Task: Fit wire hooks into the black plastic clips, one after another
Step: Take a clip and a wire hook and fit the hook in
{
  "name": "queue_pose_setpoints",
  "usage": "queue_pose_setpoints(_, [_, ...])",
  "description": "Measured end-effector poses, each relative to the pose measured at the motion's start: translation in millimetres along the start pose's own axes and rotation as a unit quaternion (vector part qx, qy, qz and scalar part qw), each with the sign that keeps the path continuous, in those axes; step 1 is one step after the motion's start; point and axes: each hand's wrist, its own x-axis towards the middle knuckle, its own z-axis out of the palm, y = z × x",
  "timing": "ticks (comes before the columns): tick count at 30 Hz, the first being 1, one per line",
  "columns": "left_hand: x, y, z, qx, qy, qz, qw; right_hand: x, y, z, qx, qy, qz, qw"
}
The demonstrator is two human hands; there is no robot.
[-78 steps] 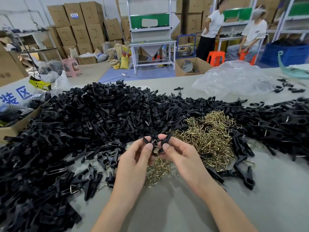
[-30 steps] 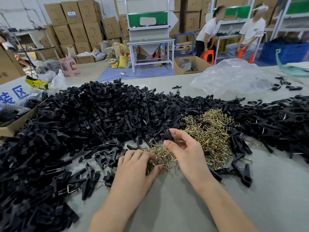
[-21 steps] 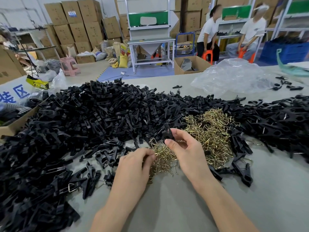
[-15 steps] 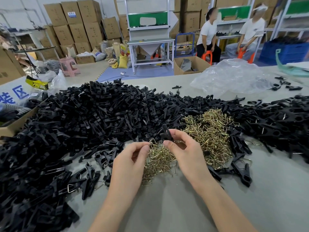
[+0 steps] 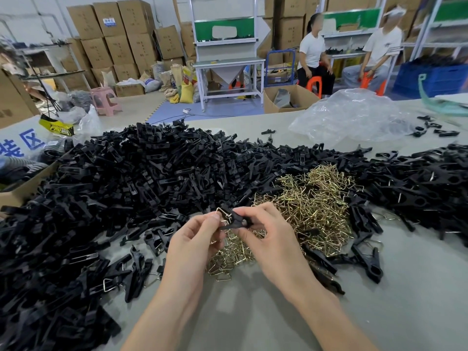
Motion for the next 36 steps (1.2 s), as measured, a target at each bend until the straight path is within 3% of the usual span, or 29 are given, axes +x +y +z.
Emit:
queue_pose_setpoints(19, [-1.5,-0.6,1.0,0.004,-0.009,-0.009,1.000,-2.4,-0.2,1.4,-0.050,0.017,-0.061,0.997])
queue_pose_setpoints(36, [-3.3,9.2,-0.6,-0.031,-0.058,-0.104,0.992,-2.2,0.5,0.1,-0.066,0.011,-0.058,0.996])
